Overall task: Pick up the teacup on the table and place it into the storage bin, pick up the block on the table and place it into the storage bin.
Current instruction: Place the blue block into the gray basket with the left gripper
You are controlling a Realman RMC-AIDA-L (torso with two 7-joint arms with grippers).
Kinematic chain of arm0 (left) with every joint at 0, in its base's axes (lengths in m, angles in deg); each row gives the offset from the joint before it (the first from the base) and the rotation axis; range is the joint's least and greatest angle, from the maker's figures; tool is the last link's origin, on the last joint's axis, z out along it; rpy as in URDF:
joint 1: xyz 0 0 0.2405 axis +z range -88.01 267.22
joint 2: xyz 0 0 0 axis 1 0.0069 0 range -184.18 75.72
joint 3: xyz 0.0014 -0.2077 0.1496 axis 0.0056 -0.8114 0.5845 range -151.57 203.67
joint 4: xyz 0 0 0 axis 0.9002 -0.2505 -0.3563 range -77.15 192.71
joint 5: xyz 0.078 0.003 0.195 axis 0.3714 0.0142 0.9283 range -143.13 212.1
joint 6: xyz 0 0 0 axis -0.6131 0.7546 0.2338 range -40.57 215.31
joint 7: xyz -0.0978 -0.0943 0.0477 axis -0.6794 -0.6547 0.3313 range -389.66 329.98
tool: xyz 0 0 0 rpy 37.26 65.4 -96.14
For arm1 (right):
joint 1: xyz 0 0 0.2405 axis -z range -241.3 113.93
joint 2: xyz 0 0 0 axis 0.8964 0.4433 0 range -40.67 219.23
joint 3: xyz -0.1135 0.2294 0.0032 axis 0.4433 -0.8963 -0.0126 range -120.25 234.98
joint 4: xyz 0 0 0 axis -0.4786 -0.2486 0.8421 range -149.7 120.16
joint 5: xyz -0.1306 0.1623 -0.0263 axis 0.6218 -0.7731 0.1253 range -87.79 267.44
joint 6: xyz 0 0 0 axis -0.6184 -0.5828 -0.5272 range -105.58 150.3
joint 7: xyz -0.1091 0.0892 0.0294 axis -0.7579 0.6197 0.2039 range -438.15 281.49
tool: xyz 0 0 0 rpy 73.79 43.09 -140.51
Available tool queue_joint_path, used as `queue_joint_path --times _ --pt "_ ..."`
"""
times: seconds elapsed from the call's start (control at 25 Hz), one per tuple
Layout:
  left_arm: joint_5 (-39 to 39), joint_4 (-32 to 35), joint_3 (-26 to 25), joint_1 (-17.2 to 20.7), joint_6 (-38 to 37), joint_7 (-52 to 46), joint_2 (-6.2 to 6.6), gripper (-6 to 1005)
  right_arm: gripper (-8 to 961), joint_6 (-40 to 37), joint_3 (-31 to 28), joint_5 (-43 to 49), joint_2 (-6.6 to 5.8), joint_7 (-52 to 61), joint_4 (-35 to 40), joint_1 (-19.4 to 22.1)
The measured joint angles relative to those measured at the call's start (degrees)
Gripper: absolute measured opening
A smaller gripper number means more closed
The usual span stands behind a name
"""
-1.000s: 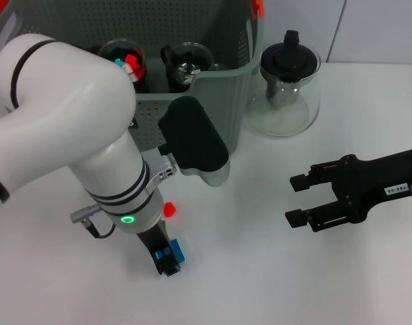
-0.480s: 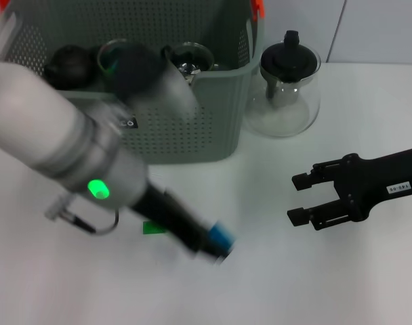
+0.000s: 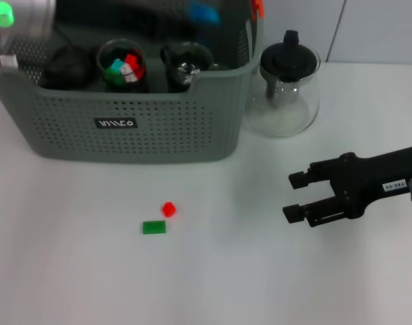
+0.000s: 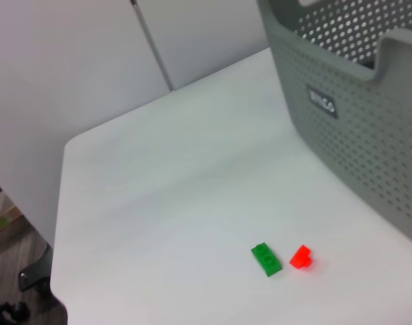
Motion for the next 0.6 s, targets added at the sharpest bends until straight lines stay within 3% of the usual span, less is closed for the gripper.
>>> queue_joint_path --times 0.12,0.24,0.36,0.44,0.52,0.6 --pt "9.7 -2.5 0.0 -4.4 6.1 -3.5 2.61 408 822 0.2 -0.7 0.0 0.04 0.4 0.0 -0.1" --pt "19.0 -7.2 0.1 -9.2 10.2 -6.3 4.1 410 821 0.2 -1.6 0.0 0.04 0.5 0.0 -0.1" --pt "28.9 -13.5 0.3 -14.0 14.5 -7.7 4.38 409 821 0.2 -2.1 0.0 0.09 0.5 0.0 0.0" --pt "31.0 -15.0 0.3 -14.8 15.5 -7.7 4.37 409 821 0.2 -2.2 0.0 0.13 0.5 0.0 0.0" --pt "39.0 -21.2 0.2 -18.2 20.3 -8.4 4.08 409 822 0.2 -2.2 0.0 0.12 0.6 0.0 0.1" --pt "42.5 -23.7 0.2 -19.2 22.5 -9.8 4.05 408 822 0.2 -2.3 0.0 0.17 0.6 0.0 0.1"
